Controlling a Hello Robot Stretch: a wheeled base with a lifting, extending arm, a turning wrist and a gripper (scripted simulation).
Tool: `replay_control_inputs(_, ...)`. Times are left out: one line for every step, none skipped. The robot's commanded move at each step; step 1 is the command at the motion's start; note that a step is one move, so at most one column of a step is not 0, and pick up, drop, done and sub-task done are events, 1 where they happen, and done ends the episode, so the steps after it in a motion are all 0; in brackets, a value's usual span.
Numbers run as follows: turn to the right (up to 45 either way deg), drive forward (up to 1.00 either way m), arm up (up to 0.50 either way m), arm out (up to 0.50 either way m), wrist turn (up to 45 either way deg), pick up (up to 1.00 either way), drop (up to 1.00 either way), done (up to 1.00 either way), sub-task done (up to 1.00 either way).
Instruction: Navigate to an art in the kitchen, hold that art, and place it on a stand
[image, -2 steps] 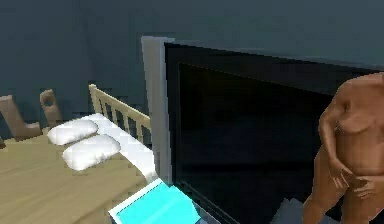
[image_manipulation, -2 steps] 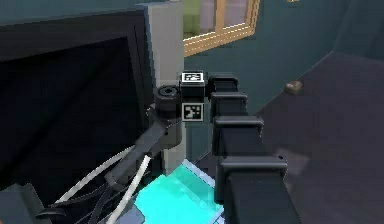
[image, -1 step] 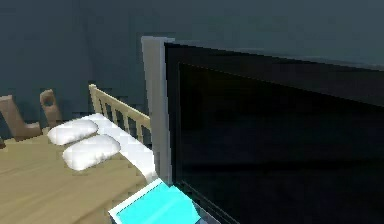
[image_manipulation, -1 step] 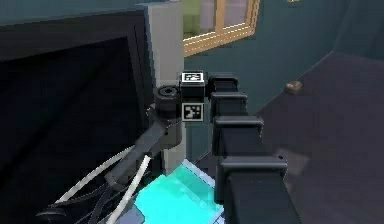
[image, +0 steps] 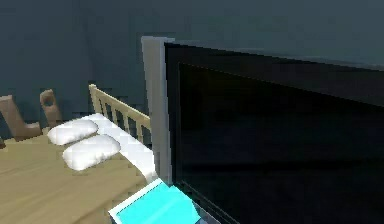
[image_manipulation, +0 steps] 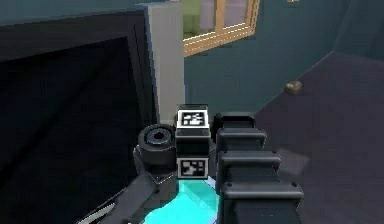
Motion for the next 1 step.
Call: replay_control_inputs(0.0,0.0,0.0,0.0,0.0,0.0,0.0,1.0,0.0)
